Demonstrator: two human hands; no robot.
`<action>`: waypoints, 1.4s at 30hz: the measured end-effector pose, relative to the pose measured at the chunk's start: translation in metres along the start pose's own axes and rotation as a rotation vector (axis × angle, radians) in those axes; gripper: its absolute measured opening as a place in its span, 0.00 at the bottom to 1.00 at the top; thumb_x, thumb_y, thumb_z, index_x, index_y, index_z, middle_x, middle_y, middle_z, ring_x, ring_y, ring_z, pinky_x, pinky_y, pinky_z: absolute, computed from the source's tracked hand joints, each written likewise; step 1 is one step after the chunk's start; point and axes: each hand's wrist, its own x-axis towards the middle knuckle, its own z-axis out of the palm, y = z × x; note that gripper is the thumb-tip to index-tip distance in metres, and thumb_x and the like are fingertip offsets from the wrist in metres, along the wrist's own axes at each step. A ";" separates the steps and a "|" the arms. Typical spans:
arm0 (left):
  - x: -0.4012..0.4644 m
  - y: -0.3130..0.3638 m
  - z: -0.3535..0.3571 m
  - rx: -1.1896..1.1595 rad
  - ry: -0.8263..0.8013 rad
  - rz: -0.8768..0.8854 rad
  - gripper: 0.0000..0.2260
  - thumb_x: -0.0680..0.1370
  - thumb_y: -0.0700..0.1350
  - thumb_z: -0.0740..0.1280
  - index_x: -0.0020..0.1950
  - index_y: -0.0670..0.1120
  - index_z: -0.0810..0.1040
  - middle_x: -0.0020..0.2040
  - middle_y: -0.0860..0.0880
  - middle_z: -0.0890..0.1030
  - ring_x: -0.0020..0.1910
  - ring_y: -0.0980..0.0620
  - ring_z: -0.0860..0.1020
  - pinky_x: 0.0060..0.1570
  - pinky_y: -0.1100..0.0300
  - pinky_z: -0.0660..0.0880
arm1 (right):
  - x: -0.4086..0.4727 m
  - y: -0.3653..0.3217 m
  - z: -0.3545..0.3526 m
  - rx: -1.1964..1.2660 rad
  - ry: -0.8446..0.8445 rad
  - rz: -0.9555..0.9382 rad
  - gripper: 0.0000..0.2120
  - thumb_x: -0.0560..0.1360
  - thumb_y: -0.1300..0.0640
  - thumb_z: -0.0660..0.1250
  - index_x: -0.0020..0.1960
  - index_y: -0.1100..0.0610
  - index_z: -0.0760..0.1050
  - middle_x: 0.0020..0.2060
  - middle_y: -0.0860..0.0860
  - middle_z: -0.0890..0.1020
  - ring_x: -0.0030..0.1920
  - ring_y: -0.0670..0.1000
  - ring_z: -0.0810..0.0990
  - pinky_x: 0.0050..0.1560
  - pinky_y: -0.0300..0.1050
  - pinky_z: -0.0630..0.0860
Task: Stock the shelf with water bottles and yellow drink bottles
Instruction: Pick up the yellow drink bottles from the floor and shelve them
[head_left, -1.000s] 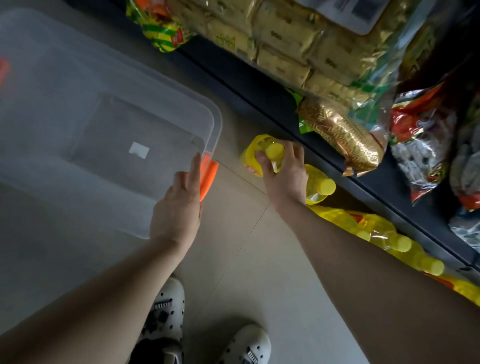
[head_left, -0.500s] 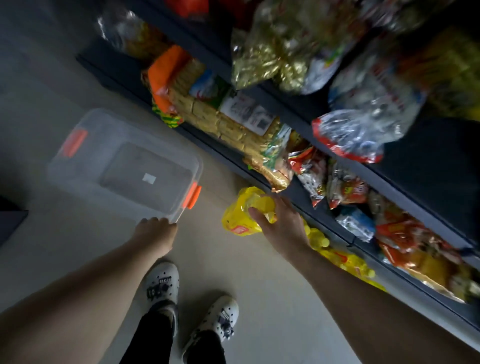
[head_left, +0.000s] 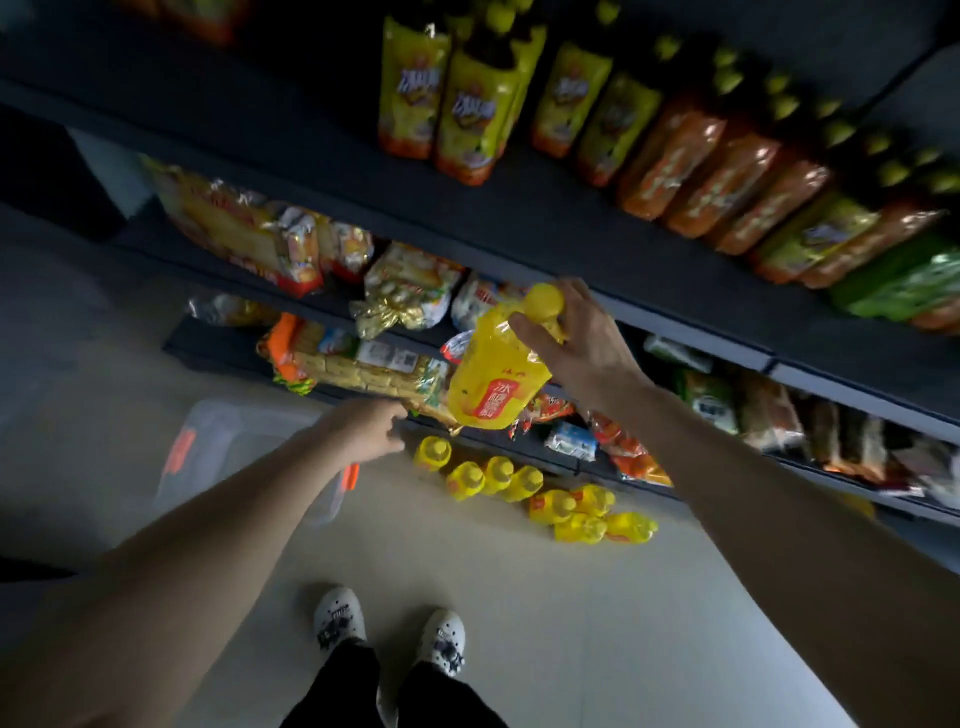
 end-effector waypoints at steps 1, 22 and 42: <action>-0.007 0.015 -0.019 -0.022 0.027 0.046 0.24 0.78 0.50 0.70 0.72 0.48 0.71 0.63 0.48 0.79 0.59 0.48 0.78 0.55 0.57 0.74 | -0.001 -0.016 -0.021 0.010 0.019 -0.009 0.21 0.78 0.40 0.64 0.59 0.56 0.72 0.53 0.49 0.74 0.49 0.51 0.76 0.49 0.50 0.73; -0.144 0.243 -0.302 -0.466 0.255 0.781 0.31 0.60 0.61 0.78 0.61 0.57 0.78 0.53 0.57 0.84 0.53 0.55 0.82 0.55 0.56 0.79 | 0.004 -0.219 -0.327 0.106 0.706 -0.026 0.21 0.74 0.35 0.67 0.52 0.53 0.74 0.46 0.48 0.81 0.45 0.49 0.82 0.45 0.50 0.82; 0.007 0.478 -0.410 -0.120 0.447 0.686 0.33 0.68 0.63 0.75 0.70 0.53 0.73 0.67 0.53 0.77 0.66 0.49 0.74 0.68 0.51 0.69 | 0.122 -0.066 -0.519 0.051 0.889 0.122 0.16 0.77 0.40 0.64 0.57 0.50 0.72 0.46 0.50 0.78 0.42 0.49 0.77 0.42 0.46 0.76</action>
